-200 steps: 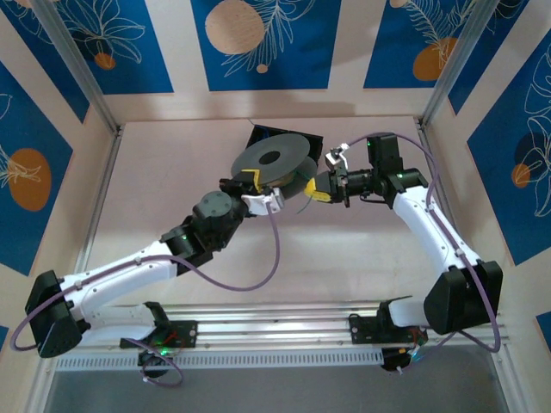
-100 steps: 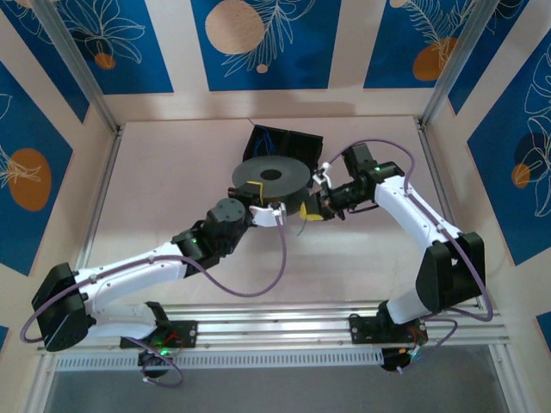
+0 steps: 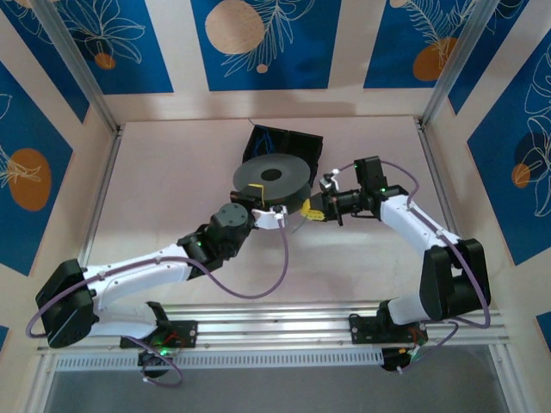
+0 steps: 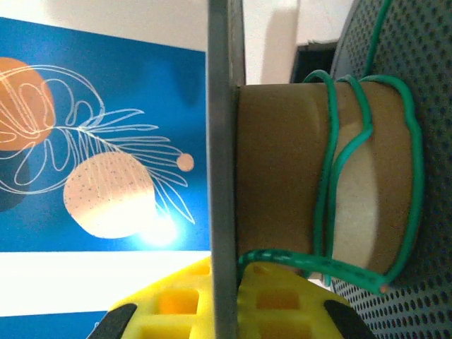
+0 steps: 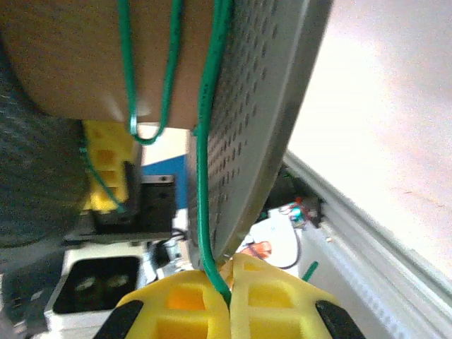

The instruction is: Wrap the cables

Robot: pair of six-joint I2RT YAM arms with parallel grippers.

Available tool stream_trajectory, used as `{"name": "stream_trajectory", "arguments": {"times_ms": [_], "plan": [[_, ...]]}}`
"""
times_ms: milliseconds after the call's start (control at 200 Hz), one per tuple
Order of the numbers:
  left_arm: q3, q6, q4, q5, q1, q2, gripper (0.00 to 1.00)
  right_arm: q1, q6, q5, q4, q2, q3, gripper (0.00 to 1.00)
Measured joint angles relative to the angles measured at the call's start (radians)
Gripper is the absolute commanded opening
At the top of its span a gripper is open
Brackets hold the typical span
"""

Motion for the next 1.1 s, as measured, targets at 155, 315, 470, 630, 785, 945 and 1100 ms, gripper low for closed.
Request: {"name": "stream_trajectory", "arguments": {"times_ms": [155, 315, 470, 630, 785, 945, 1100], "plan": [[0.0, -0.047, 0.095, -0.003, -0.01, 0.005, 0.0, -0.031, -0.151, 0.008, -0.19, -0.035, 0.107, 0.09], [0.0, -0.087, 0.055, -0.008, -0.028, 0.013, 0.0, -0.011, -0.193, 0.082, -0.211, -0.076, 0.056, 0.2], [0.001, -0.113, -0.018, -0.003, -0.049, 0.039, 0.0, 0.062, -0.179, 0.102, -0.198, -0.103, 0.012, 0.17], [0.001, -0.124, -0.037, 0.004, -0.064, 0.041, 0.0, 0.075, -0.145, 0.097, -0.173, -0.106, 0.011, 0.15], [0.001, -0.138, -0.037, 0.005, -0.066, 0.042, 0.0, 0.075, -0.105, 0.097, -0.16, -0.116, 0.012, 0.0], [0.007, -0.154, -0.035, 0.012, -0.066, 0.042, 0.0, 0.049, 0.035, 0.11, -0.047, -0.168, -0.018, 0.0], [0.101, -0.3, -0.216, 0.036, -0.072, 0.062, 0.0, 0.084, 0.195, 0.226, 0.085, -0.248, -0.076, 0.0]]}}
